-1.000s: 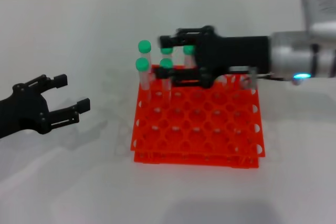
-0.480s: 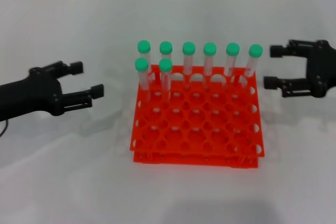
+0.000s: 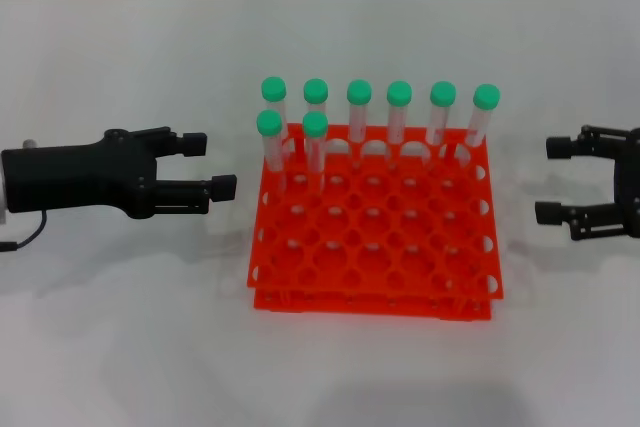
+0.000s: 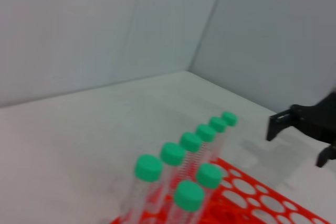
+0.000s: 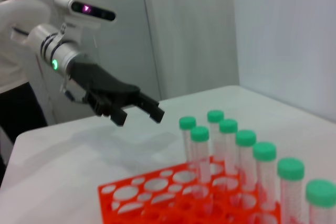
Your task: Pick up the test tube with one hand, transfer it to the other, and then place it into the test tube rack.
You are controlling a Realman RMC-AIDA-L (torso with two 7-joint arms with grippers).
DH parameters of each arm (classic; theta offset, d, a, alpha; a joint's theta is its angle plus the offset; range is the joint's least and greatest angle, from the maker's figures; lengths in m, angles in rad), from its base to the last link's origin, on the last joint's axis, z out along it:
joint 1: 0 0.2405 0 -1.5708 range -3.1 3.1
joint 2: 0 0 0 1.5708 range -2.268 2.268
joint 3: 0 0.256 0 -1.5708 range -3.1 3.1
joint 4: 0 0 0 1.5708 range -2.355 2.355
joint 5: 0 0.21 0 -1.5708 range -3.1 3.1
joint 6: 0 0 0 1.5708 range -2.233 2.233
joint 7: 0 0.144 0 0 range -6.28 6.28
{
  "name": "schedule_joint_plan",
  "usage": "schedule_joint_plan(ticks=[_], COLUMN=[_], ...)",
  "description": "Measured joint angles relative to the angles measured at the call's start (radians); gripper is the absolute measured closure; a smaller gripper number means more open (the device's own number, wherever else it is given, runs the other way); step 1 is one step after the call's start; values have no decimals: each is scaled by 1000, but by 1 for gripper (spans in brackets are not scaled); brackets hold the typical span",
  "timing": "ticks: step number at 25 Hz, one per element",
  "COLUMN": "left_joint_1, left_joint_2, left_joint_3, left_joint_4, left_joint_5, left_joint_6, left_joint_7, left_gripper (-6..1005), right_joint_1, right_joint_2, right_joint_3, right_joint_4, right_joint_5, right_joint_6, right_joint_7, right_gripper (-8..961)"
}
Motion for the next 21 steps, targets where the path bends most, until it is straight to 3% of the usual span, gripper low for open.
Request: schedule_joint_plan(ticks=[7, 13, 21], left_joint_1=[-45, -65, -83], left_joint_2=[11, 12, 29], left_joint_3=[1, -2, 2], left_joint_4=[1, 1, 1], left_joint_5=[51, 105, 120], left_joint_6=[43, 36, 76], left_joint_7=[-21, -20, -17], left_gripper=[133, 133, 133], right_joint_1=[9, 18, 57], right_joint_2=[2, 13, 34], right_joint_3=[1, 3, 0], right_joint_4=[1, 1, 6], right_joint_5=[-65, -67, -106], right_joint_6=[-6, 2, 13], right_joint_7=[20, 20, 32], right_gripper=[84, 85, 85])
